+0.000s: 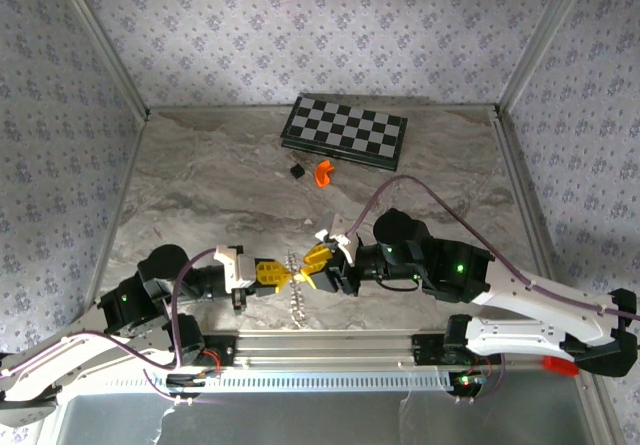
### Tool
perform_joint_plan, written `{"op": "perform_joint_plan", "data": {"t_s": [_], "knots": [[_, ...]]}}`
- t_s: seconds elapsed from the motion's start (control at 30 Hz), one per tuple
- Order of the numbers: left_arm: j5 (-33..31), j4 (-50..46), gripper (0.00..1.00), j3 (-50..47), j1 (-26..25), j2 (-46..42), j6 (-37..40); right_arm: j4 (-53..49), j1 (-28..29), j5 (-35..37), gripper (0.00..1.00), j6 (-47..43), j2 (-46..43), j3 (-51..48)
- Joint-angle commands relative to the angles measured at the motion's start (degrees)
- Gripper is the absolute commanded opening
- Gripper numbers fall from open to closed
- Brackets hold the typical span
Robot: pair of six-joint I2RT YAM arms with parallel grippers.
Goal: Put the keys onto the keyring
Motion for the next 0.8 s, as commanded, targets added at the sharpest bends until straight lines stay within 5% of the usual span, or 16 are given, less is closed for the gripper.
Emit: {"op": "perform_joint_plan", "data": {"t_s": [0.0, 0.33, 0.77], "knots": [[0.90, 4.25, 0.00, 1.63, -0.28, -0.63, 0.23, 0.05, -0.14, -1.56, 0.31, -0.14, -0.97, 1.72], [-2.11, 11.54, 0.00, -0.68, -0.28, -1.12, -3.80, -1.32, 5.20, 4.93, 0.64, -8.82, -5.61, -0.26], [-1.41, 19.77, 0.00, -3.51, -0.28, -1.60, -7.35, 0.74, 5.49, 7.69, 0.78, -12.79, -6.90, 0.33]]}}
